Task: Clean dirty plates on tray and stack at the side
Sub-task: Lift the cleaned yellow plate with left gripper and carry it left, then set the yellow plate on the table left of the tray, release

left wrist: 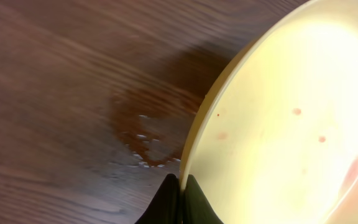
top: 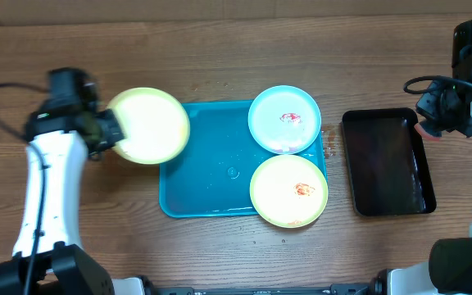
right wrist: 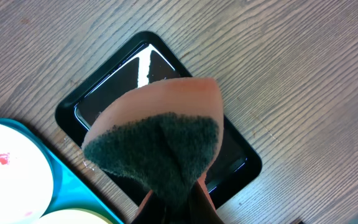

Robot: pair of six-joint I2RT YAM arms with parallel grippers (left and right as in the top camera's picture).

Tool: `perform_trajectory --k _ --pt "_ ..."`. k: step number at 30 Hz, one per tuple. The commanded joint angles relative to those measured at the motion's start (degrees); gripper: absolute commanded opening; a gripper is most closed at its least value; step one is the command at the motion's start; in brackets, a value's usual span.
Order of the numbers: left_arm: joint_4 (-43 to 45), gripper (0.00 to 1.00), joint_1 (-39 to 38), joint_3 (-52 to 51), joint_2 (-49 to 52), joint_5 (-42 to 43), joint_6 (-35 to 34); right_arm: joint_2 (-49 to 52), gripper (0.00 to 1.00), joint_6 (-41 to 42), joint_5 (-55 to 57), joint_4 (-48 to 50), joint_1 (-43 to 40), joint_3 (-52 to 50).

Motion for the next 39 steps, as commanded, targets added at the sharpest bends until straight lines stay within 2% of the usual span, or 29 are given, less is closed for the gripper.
perform_trajectory --k 1,4,9,18,26,30,32,35,36,38,39 --pt "0.6 0.04 9.0 -0.2 -0.7 5.5 1.6 0.2 0.04 -0.3 0.5 0.4 -0.1 0.0" --pt "2.8 0.04 17.2 -2.6 0.0 6.0 1.2 0.2 0.04 -0.3 0.5 0.4 -0.1 0.0" --pt "8.4 0.04 23.2 -8.7 0.3 9.0 0.6 0.2 0.04 -0.8 0.5 0.3 -0.1 0.0" --pt "22.0 0.04 23.8 -21.2 0.3 10.1 -0.1 0.2 0.04 -1.4 0.1 0.7 -0.1 0.0" --pt "30.3 0.04 23.8 -26.7 2.8 3.8 -4.9 0.2 0.04 -1.8 0.1 0.5 -0.1 0.0" --pt "30.4 0.18 23.7 -26.7 4.8 5.6 -4.8 0.2 0.04 -1.8 0.1 0.5 -0.1 0.0" --pt "28.9 0.22 23.7 -26.7 5.0 7.9 -4.6 0.2 0.04 -1.8 0.1 0.5 -0.1 0.0" --pt "28.6 0.26 23.4 -26.3 4.8 11.4 -0.6 0.2 0.04 -1.8 0.1 0.4 -0.1 0.0" --pt "27.9 0.26 23.4 -25.7 4.7 12.3 0.5 0.2 0.04 -1.8 0.1 0.4 -0.1 0.0" --pt "24.2 0.16 23.4 -23.1 4.5 12.9 1.4 0.2 0.04 -1.8 0.1 0.4 -0.1 0.0" --pt "22.2 0.16 23.3 -21.4 4.5 12.9 1.4 0.2 0.04 -1.8 0.1 0.3 -0.1 0.0"
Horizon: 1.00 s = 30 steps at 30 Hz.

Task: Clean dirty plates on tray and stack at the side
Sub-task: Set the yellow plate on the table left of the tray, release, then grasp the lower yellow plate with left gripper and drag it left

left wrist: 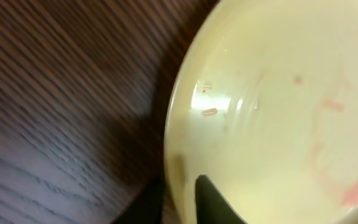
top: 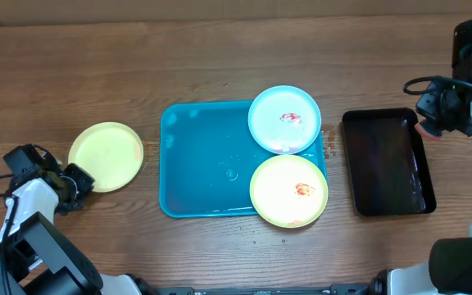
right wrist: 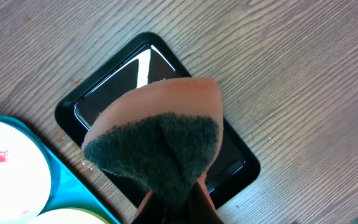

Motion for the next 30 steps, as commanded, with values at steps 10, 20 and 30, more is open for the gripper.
perform_trajectory --k 10,20,30 --pt "-24.4 0.34 -6.6 25.4 -0.1 4.2 10.4 0.2 0.04 -0.2 0.2 0.0 -0.1 0.0" --pt "-25.4 0.55 -34.1 27.8 1.6 17.1 17.7 0.2 0.04 -0.2 0.2 0.0 -0.1 0.0" --pt "-20.9 0.62 -58.8 28.0 14.4 17.2 15.0 0.2 0.04 -0.2 0.2 0.0 -0.1 0.0"
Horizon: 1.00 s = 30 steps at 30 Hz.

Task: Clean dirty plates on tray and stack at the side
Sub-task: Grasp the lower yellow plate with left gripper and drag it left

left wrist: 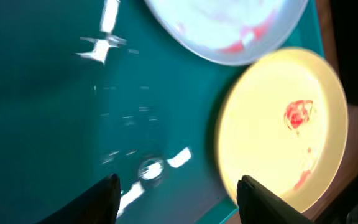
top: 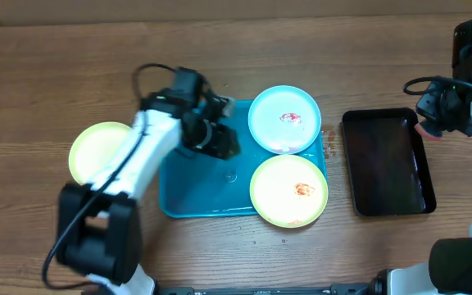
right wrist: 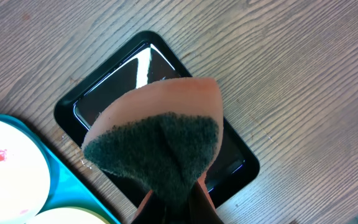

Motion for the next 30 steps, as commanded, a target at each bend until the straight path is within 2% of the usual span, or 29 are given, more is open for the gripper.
perform_trajectory --k 1,5,10,13,17,24,30 --pt "0.6 0.61 -5.5 1.0 6.1 1.1 -2.1 0.2 0.04 -0.2 0.2 0.2 -0.1 0.0" --pt "0.6 0.61 -8.4 1.0 9.6 1.1 -4.9 0.2 0.04 -0.2 0.2 0.2 -0.1 0.0" --pt "0.6 0.60 -10.1 0.9 10.3 0.9 -5.1 0.2 0.04 -0.2 0.2 0.3 -0.1 0.0" --pt "0.9 0.52 -11.0 0.9 10.6 -0.4 -5.2 0.2 0.04 -0.2 0.2 0.2 -0.1 0.0" --pt "1.1 0.47 -12.9 0.9 11.3 -5.0 -8.6 0.2 0.04 -0.2 -0.2 0.2 -0.1 0.0" --pt "1.1 0.40 -13.6 0.9 11.3 -8.2 -11.5 0.2 0.04 -0.2 -0.9 0.4 -0.1 0.0" --pt "0.8 0.37 -16.3 1.0 11.3 -12.9 -13.8 0.2 0.04 -0.2 -0.9 0.7 -0.1 0.0"
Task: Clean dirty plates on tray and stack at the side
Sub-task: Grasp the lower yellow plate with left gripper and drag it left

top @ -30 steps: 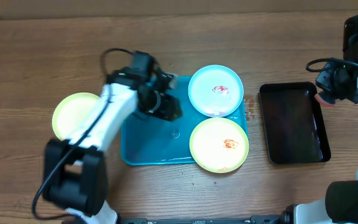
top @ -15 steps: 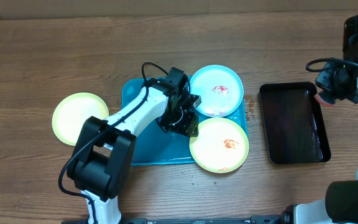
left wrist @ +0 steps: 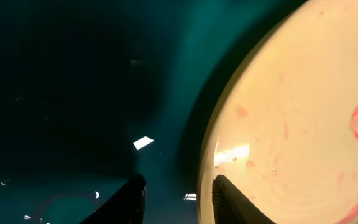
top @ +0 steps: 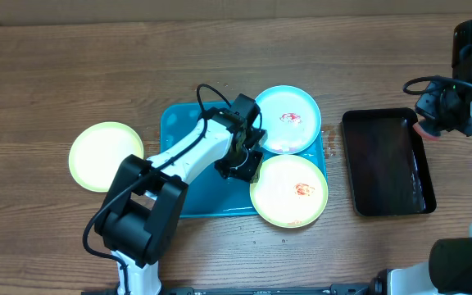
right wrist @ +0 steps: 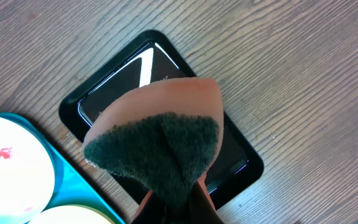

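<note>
A teal tray (top: 188, 184) holds a pale blue plate (top: 284, 120) and a yellow plate (top: 289, 191), both with red smears. A clean-looking yellow plate (top: 105, 156) lies on the table left of the tray. My left gripper (top: 245, 165) is open low over the tray, its fingers (left wrist: 229, 202) straddling the left rim of the smeared yellow plate (left wrist: 291, 124). My right gripper (right wrist: 174, 208) is shut on a sponge (right wrist: 157, 146), orange with a dark green scrub face, above the black tray (right wrist: 166, 118).
The black tray (top: 388, 161) sits on the wooden table right of the teal tray. A few red specks lie on the wood between the two trays. The left arm's cable loops over the teal tray's back edge.
My left gripper has moved right and down across the teal tray, from its middle to the left rim of the smeared yellow plate. It stays open. The right arm and sponge have barely moved.
At first my left gripper held a yellow plate by its rim just left of the teal tray. Then the plate lay further left on the table, gripper still at its rim. Later the gripper was open over the tray, and now it straddles the dirty yellow plate's rim.
</note>
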Robot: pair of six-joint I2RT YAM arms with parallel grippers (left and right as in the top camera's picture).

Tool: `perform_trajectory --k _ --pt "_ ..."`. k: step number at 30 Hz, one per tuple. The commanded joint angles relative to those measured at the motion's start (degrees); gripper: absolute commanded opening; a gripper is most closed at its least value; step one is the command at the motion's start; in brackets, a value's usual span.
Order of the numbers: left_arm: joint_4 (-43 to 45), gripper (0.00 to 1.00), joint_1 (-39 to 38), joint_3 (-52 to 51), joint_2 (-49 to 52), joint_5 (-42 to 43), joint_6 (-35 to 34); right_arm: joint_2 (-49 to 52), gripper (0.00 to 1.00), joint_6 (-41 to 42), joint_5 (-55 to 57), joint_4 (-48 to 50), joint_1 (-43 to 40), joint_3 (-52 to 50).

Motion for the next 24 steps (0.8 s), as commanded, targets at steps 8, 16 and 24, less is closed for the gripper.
perform_trajectory --k 8,16,24 --pt "-0.7 0.33 -3.7 1.6 0.8 -6.7 -3.1 0.2 0.04 -0.2 0.0 0.6 -0.1 0.0" --pt "-1.8 0.15 -3.8 2.4 0.8 -6.0 -2.2 0.2 0.04 -0.1 0.0 1.2 -0.1 0.0" --pt "-4.0 0.04 -3.7 4.2 0.8 -3.7 0.1 0.2 0.04 -0.1 0.0 1.3 -0.1 0.0"
